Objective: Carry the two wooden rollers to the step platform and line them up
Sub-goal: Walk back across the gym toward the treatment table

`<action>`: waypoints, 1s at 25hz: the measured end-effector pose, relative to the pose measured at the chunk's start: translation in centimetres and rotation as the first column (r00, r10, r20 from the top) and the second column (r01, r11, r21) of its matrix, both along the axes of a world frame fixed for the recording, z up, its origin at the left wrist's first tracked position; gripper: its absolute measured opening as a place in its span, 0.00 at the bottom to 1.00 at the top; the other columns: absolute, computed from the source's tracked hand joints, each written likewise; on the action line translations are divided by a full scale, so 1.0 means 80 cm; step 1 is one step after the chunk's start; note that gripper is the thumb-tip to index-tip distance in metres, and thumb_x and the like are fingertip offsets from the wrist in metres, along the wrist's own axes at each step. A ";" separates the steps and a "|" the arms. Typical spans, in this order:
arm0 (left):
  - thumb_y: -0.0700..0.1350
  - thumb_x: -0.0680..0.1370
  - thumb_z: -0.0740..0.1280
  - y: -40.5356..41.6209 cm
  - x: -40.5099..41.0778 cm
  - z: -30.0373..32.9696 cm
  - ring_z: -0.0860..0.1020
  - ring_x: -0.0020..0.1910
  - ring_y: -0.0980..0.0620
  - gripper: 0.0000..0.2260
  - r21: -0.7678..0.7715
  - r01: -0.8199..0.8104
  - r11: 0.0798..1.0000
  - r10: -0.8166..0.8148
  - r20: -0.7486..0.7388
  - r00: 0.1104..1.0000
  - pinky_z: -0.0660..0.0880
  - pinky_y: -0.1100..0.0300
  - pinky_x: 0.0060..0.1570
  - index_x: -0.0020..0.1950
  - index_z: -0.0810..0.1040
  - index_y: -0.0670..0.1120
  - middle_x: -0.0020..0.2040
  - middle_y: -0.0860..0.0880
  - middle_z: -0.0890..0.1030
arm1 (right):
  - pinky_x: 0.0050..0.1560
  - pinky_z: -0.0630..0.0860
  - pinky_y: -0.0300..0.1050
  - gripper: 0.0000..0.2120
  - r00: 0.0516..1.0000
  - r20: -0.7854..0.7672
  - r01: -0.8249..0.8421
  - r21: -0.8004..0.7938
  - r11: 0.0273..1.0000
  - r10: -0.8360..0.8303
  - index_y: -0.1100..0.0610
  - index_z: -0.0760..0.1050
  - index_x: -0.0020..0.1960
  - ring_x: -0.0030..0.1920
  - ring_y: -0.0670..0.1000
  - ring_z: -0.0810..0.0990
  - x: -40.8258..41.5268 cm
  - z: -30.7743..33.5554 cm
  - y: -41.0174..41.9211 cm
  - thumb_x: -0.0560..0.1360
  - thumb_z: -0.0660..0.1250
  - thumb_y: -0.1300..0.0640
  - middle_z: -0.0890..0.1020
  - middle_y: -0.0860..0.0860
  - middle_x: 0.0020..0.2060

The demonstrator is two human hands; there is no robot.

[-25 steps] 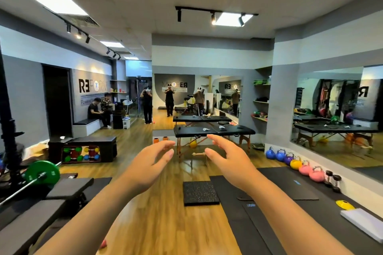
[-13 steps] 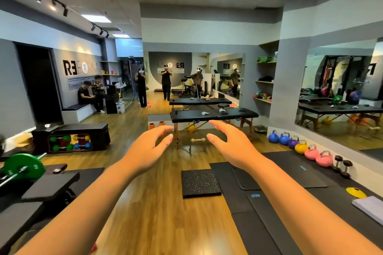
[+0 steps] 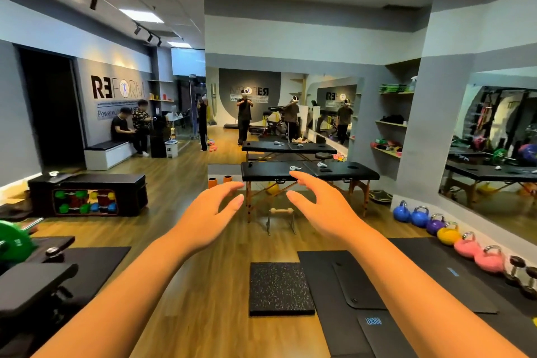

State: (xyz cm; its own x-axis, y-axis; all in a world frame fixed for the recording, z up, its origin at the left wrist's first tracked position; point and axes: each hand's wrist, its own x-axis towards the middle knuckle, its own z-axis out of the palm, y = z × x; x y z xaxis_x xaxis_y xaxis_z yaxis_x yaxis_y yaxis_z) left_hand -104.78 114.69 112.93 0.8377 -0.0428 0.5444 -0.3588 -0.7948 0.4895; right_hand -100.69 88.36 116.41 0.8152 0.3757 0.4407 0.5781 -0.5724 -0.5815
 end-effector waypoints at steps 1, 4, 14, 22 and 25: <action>0.57 0.85 0.58 0.008 0.037 -0.004 0.70 0.72 0.58 0.20 0.006 0.000 1.000 0.000 0.000 1.000 0.66 0.59 0.68 0.76 0.70 0.55 0.73 0.57 0.74 | 0.70 0.65 0.46 0.26 1.000 0.001 0.001 0.010 1.000 -0.001 0.41 0.64 0.79 0.76 0.48 0.66 0.037 -0.002 0.006 0.82 0.62 0.42 0.71 0.44 0.75; 0.57 0.85 0.57 0.035 0.144 -0.007 0.70 0.72 0.58 0.21 0.014 0.032 0.999 -0.031 -0.028 0.999 0.68 0.57 0.70 0.77 0.70 0.55 0.72 0.57 0.75 | 0.66 0.64 0.43 0.25 1.000 -0.005 0.021 0.039 0.999 -0.021 0.41 0.64 0.79 0.74 0.47 0.68 0.145 -0.008 0.031 0.82 0.62 0.44 0.72 0.45 0.74; 0.61 0.83 0.57 0.107 0.536 -0.002 0.72 0.68 0.61 0.21 0.008 0.081 0.997 -0.079 -0.106 0.991 0.70 0.57 0.67 0.75 0.70 0.59 0.68 0.61 0.76 | 0.66 0.66 0.43 0.25 0.997 -0.045 0.061 0.102 0.993 -0.056 0.39 0.65 0.78 0.74 0.45 0.67 0.524 -0.026 0.120 0.82 0.63 0.43 0.71 0.42 0.73; 0.59 0.84 0.58 0.113 0.826 -0.050 0.71 0.69 0.61 0.19 0.000 0.062 0.998 -0.062 -0.118 0.991 0.70 0.57 0.68 0.75 0.70 0.60 0.68 0.62 0.75 | 0.68 0.68 0.45 0.25 0.995 -0.086 0.045 0.061 0.997 -0.040 0.39 0.64 0.78 0.74 0.46 0.68 0.834 -0.078 0.123 0.82 0.62 0.41 0.72 0.43 0.73; 0.58 0.84 0.58 0.127 0.936 -0.050 0.72 0.69 0.59 0.20 0.021 0.010 1.000 -0.007 -0.134 0.991 0.71 0.57 0.67 0.75 0.70 0.58 0.70 0.59 0.76 | 0.69 0.66 0.45 0.25 0.997 -0.080 0.025 0.030 0.999 -0.023 0.41 0.64 0.78 0.73 0.46 0.68 0.953 -0.071 0.132 0.82 0.62 0.42 0.73 0.43 0.73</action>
State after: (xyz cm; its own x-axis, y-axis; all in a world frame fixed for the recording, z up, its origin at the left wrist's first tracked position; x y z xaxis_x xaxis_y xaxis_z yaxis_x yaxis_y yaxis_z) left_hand -29.86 124.83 108.91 0.9024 -0.0608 0.4267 -0.2982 -0.8028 0.5163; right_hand -24.44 98.90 110.70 0.8566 0.3431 0.3853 0.5159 -0.5665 -0.6425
